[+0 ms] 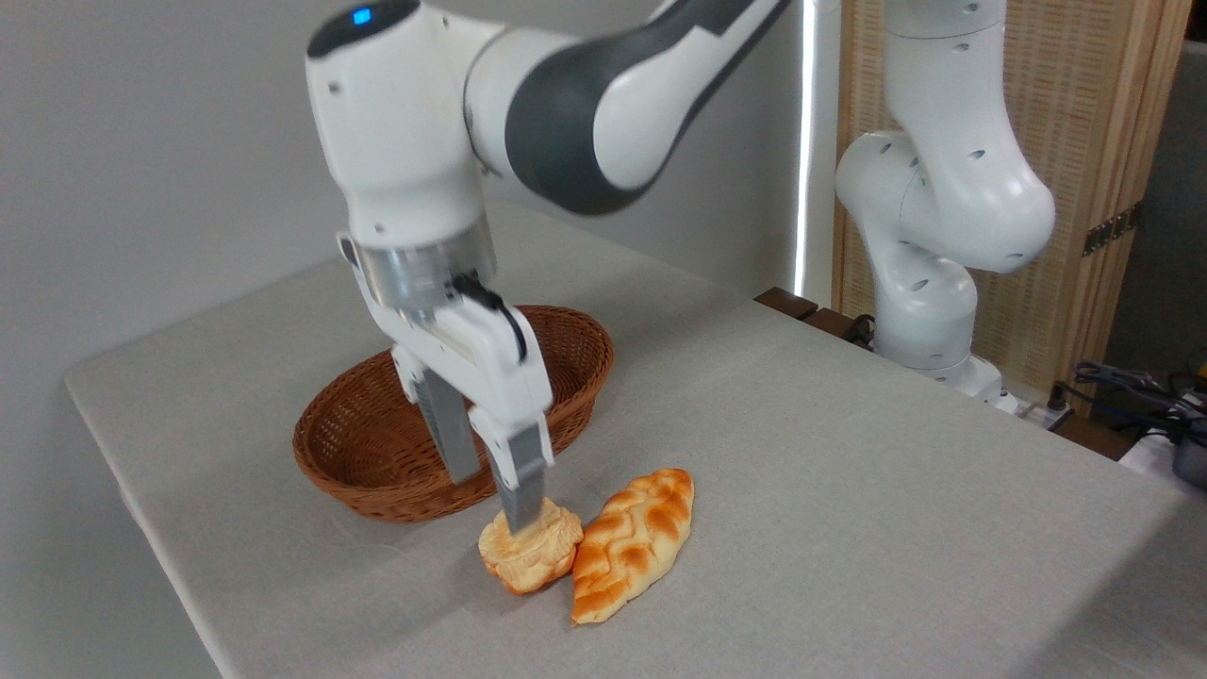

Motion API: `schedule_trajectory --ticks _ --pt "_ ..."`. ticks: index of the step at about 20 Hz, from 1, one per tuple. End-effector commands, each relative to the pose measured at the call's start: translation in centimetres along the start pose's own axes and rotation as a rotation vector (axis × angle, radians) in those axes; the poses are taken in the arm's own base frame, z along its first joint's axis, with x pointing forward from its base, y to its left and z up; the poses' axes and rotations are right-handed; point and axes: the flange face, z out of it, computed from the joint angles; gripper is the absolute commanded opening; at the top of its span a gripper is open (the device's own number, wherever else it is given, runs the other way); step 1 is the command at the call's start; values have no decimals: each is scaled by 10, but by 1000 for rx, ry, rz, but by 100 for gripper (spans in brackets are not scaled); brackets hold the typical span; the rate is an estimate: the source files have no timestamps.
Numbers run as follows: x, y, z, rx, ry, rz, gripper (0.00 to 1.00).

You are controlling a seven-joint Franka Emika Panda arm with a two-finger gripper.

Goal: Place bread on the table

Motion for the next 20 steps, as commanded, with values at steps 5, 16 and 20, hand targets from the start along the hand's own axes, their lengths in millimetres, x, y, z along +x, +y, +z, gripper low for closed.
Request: schedule_trajectory --ticks 5,16,20 --pt "29 35 -70 94 97 84 100" --pt "18 42 -70 -1 56 20 100" --pt "16 42 -68 -11 42 22 100"
